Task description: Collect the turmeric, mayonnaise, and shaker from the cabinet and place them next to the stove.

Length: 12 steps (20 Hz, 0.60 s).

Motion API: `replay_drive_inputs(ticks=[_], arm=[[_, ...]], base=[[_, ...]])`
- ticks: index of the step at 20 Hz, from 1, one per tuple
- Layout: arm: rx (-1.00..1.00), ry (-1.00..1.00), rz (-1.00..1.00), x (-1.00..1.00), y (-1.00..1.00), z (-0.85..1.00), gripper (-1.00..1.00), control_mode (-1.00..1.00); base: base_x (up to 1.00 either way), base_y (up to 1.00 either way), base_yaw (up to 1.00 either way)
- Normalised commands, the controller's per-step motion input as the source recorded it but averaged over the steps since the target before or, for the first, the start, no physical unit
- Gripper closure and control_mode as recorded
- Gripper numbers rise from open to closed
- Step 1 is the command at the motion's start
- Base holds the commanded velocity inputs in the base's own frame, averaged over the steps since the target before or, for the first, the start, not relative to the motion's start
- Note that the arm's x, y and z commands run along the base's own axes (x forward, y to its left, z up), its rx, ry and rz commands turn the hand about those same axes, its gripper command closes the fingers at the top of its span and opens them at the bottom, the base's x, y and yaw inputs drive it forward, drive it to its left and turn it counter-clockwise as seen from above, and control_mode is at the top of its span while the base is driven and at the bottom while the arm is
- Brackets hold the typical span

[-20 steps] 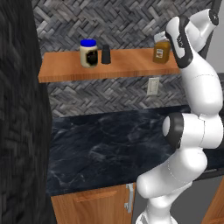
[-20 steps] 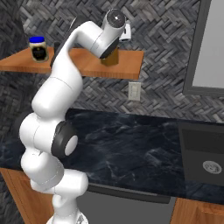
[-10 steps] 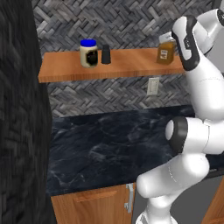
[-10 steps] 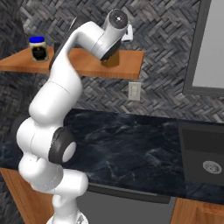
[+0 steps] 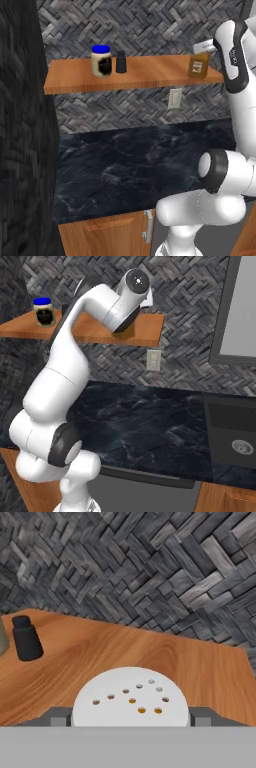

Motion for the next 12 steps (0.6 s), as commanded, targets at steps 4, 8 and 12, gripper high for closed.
replay_drive_inputs(ticks=[4, 8, 12], arm=[[0.00, 0.00, 0.04, -0.80, -0.02, 0.00, 1.00, -1.00], [0.00, 0.00, 0.03, -0.84, 0.00, -0.03, 1.00, -1.00], [0.00, 0.00, 0.03, -0.86, 0.00, -0.11, 1.00, -1.00]], base=[[0.00, 0.00, 0.00], [0.00, 0.00, 0.00], [0.00, 0.00, 0.00]])
